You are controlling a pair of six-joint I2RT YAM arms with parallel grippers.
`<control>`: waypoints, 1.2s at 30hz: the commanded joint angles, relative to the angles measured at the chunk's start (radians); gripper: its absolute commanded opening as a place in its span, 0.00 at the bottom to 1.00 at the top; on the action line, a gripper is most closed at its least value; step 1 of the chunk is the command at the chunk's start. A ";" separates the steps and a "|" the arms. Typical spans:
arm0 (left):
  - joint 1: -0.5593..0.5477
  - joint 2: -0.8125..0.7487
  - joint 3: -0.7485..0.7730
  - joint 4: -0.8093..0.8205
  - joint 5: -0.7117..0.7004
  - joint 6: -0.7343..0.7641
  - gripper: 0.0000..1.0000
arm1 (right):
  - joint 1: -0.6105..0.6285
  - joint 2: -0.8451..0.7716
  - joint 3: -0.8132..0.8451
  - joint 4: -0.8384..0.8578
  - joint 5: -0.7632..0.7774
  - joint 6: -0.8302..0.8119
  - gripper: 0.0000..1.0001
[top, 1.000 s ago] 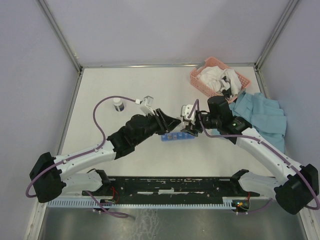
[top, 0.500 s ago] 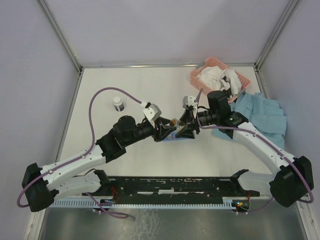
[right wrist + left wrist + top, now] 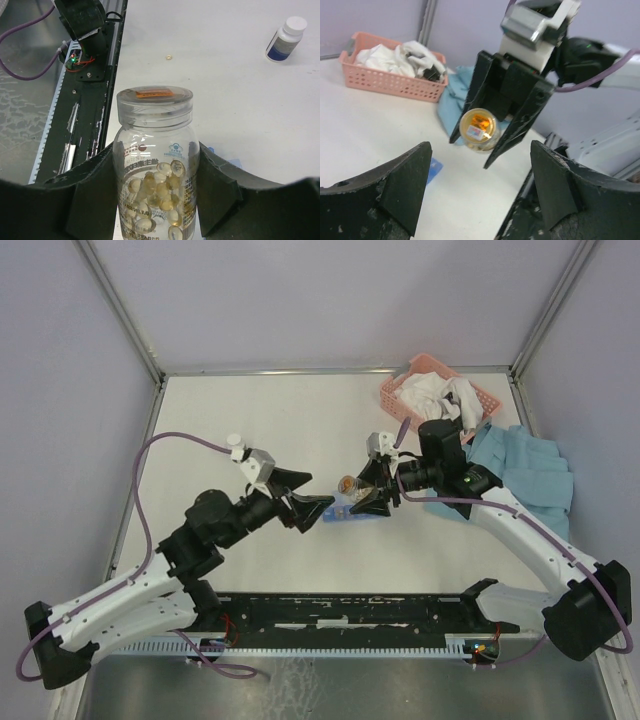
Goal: Sort the pills into containers
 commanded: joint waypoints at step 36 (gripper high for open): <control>-0.066 0.421 0.226 -0.114 -0.282 -0.906 0.71 | 0.080 -0.044 0.009 -0.059 0.430 -0.336 0.06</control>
